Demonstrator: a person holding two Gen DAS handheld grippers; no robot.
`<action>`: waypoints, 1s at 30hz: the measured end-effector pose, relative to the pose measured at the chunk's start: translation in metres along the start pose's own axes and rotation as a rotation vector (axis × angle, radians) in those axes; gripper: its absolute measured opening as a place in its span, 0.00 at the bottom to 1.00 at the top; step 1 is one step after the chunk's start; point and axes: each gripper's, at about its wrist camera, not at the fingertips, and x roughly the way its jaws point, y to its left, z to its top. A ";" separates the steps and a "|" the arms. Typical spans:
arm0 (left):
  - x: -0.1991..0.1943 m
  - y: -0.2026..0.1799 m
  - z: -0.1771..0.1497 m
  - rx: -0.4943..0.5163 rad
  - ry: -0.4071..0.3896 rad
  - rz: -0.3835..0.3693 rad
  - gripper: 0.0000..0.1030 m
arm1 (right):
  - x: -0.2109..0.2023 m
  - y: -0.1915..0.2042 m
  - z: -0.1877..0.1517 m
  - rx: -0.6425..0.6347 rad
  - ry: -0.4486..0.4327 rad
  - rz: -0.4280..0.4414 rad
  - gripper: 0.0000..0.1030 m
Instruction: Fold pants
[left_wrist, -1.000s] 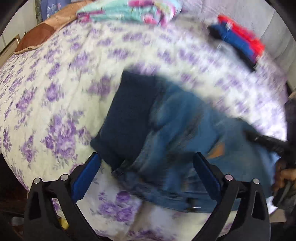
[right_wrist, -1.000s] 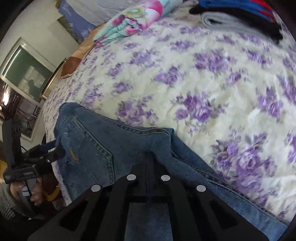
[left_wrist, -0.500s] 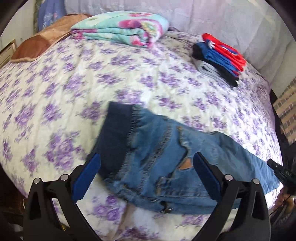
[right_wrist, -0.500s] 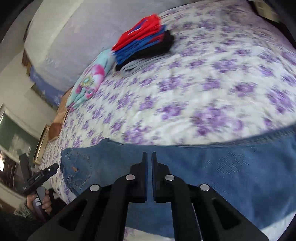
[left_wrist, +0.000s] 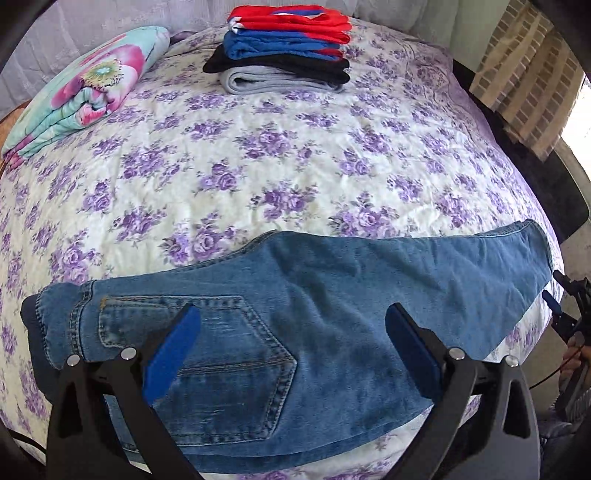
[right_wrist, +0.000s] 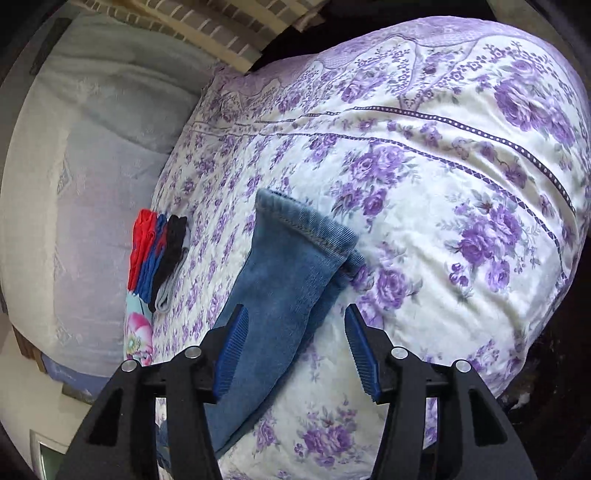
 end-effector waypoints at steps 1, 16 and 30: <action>0.000 -0.003 0.001 0.006 0.001 0.004 0.95 | 0.003 -0.004 0.002 0.014 -0.005 0.008 0.53; 0.025 -0.034 0.003 0.056 0.116 0.073 0.95 | 0.027 -0.018 0.028 -0.002 -0.005 0.067 0.26; 0.038 -0.004 -0.013 -0.017 0.188 0.089 0.95 | -0.006 0.112 0.007 -0.529 -0.093 -0.006 0.19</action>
